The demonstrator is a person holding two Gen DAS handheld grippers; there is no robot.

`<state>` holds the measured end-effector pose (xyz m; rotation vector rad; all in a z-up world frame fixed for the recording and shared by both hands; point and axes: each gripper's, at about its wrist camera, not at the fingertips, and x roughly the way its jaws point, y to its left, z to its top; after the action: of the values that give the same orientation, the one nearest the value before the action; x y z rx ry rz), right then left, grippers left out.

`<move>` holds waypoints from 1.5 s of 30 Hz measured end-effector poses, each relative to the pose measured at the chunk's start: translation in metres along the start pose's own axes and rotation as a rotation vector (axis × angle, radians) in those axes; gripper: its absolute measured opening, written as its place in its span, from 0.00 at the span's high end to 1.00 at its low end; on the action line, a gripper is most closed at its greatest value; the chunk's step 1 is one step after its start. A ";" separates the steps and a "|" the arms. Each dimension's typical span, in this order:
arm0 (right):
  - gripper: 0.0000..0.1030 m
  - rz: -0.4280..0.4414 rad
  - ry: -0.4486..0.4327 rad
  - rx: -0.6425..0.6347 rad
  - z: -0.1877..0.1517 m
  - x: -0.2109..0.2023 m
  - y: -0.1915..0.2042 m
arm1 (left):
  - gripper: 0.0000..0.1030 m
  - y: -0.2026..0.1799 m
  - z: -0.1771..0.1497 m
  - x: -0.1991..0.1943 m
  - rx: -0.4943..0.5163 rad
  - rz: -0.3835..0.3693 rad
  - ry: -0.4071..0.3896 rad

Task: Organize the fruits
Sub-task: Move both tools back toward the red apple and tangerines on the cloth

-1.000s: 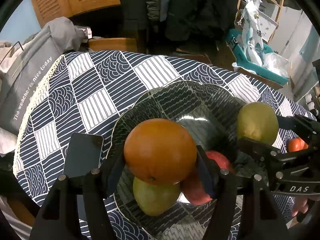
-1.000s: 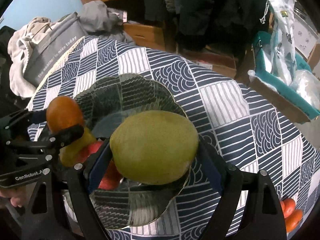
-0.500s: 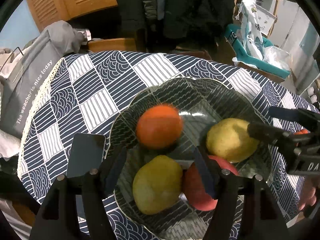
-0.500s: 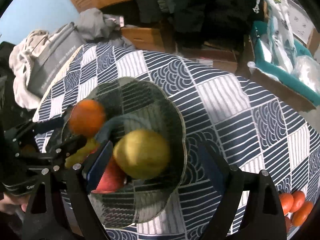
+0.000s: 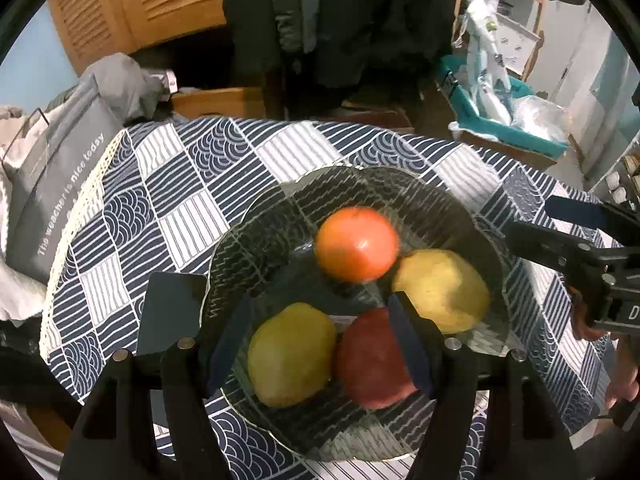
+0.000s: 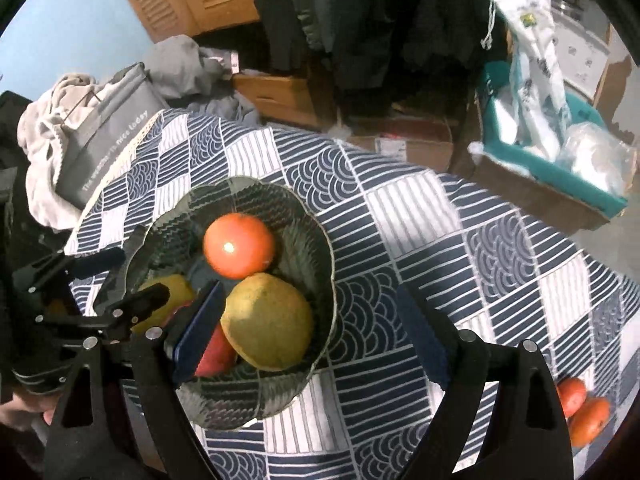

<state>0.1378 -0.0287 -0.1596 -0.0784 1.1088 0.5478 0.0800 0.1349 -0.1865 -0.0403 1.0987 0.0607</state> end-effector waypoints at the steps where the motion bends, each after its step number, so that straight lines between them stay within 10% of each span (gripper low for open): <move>1: 0.15 -0.009 -0.006 -0.006 0.001 -0.004 0.001 | 0.28 -0.001 0.000 -0.003 0.003 -0.001 -0.006; 45: 0.15 -0.341 -0.100 0.024 -0.073 -0.144 -0.075 | 0.22 -0.131 -0.008 -0.082 0.223 -0.116 -0.090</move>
<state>0.0641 -0.1721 -0.0837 -0.2133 0.9779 0.2302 0.0449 0.0013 -0.1170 0.0979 1.0060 -0.1632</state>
